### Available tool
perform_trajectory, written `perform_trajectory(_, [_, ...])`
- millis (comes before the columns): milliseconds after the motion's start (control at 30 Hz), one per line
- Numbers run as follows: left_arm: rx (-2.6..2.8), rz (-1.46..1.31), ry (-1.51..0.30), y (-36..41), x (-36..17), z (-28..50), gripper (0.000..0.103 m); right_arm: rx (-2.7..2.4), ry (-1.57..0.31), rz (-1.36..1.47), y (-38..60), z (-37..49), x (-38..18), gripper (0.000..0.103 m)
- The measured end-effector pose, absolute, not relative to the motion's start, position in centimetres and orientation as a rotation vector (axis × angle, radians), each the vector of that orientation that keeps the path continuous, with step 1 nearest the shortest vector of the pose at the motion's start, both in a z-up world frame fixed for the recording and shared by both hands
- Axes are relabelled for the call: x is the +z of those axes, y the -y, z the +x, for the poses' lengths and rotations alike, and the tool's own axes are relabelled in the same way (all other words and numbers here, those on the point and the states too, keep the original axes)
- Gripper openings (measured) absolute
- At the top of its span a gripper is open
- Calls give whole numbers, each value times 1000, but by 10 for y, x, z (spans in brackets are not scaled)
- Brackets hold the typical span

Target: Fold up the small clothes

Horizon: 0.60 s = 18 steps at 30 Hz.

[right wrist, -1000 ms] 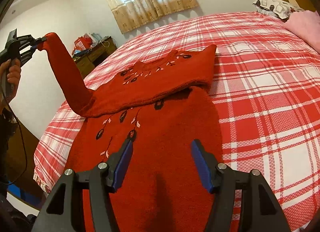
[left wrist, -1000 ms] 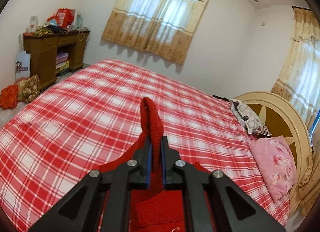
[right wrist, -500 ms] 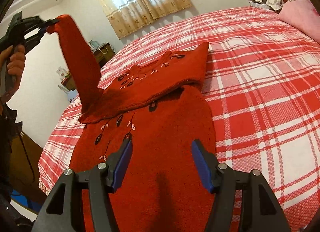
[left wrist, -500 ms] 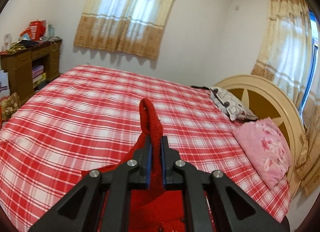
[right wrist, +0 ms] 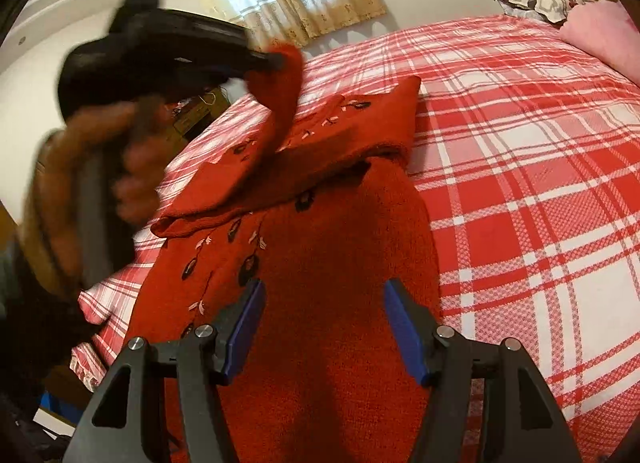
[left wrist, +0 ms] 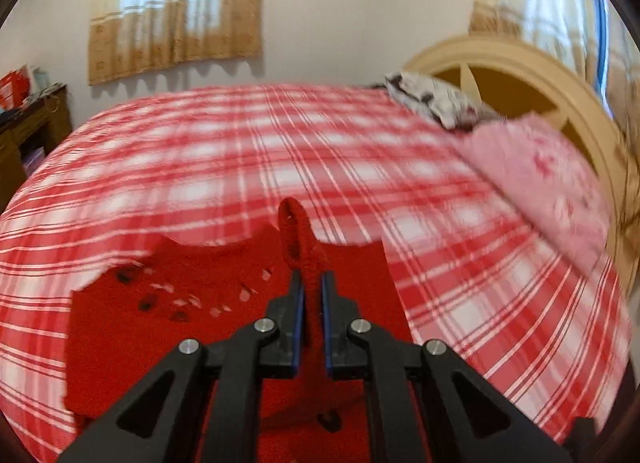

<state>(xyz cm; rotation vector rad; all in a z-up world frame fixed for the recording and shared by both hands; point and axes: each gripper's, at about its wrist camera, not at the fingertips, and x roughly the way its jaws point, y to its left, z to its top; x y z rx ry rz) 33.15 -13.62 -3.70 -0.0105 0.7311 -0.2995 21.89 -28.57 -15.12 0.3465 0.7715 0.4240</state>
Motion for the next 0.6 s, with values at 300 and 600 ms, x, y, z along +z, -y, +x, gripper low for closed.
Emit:
perform_trajectory(300, [-399,106,-633,137,-26,282,72,441,-737,445,306,220,-144,63])
perform_trajectory(600, [-63,235,-677,-10,-79,240,80,389,-712,436,315,219,-136,63])
